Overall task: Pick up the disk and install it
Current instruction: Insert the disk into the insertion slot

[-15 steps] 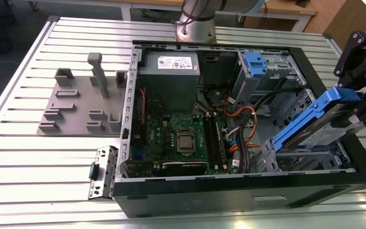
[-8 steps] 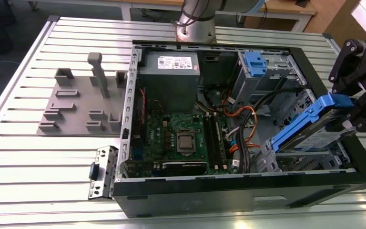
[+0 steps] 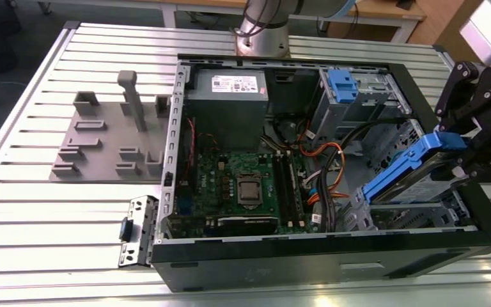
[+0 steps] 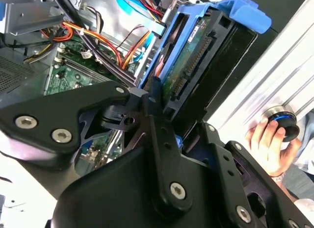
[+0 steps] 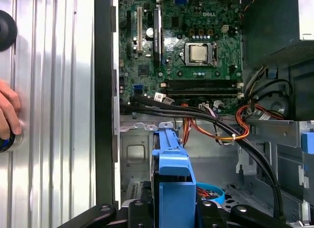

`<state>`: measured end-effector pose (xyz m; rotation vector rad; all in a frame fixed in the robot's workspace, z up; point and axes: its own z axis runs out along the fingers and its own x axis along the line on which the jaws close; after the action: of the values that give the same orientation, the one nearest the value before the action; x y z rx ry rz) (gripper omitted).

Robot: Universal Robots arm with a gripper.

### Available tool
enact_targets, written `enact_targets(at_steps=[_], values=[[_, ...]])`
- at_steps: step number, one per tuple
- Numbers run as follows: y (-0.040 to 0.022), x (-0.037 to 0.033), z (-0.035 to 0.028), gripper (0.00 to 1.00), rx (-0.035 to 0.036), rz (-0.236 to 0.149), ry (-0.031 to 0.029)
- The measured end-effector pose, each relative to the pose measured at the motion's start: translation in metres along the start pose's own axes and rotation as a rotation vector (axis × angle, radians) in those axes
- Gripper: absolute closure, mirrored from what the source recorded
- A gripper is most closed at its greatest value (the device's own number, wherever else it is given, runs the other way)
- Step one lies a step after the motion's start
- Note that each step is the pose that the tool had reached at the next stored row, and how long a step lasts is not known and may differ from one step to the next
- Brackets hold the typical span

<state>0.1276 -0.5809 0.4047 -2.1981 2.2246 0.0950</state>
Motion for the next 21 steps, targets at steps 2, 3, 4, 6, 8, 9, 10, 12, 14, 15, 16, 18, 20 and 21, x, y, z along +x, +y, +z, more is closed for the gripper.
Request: enact_targets(at_steps=[2, 3, 4, 6, 8, 9, 10, 12, 14, 15, 16, 18, 20, 21], values=[[-0.0001, 0.0001, 0.0025, 0.64, 0.0, 0.0, 0.0001], [-0.0001, 0.0001, 0.0036, 0.64, 0.0, 0.0, 0.0002], [-0.0002, 0.0002, 0.0048, 0.64, 0.0, 0.0, 0.0], [-0.0003, 0.0004, 0.0072, 0.64, 0.0, 0.0, 0.0001], [-0.0004, 0.0005, 0.0099, 0.64, 0.0, 0.0, 0.0], [-0.0004, 0.0006, 0.0112, 0.64, 0.0, 0.0, 0.0001], [-0.0004, 0.0007, 0.0125, 0.64, 0.0, 0.0, 0.0001], [-0.0005, 0.0008, 0.0151, 0.64, 0.0, 0.0, 0.0001], [-0.0006, 0.0009, 0.0174, 0.64, 0.0, 0.0, 0.0], [-0.0006, 0.0009, 0.0179, 0.64, 0.0, 0.0, 0.0002], [-0.0006, 0.0009, 0.018, 0.64, 0.0, 0.0, 0.0002], [-0.0006, 0.0009, 0.018, 0.64, 0.0, 0.0, 0.0004], [-0.0006, 0.001, 0.0181, 0.64, 0.0, 0.0, 0.0001], [-0.0006, 0.0009, 0.0181, 0.64, 0.0, 0.0, 0.0001]])
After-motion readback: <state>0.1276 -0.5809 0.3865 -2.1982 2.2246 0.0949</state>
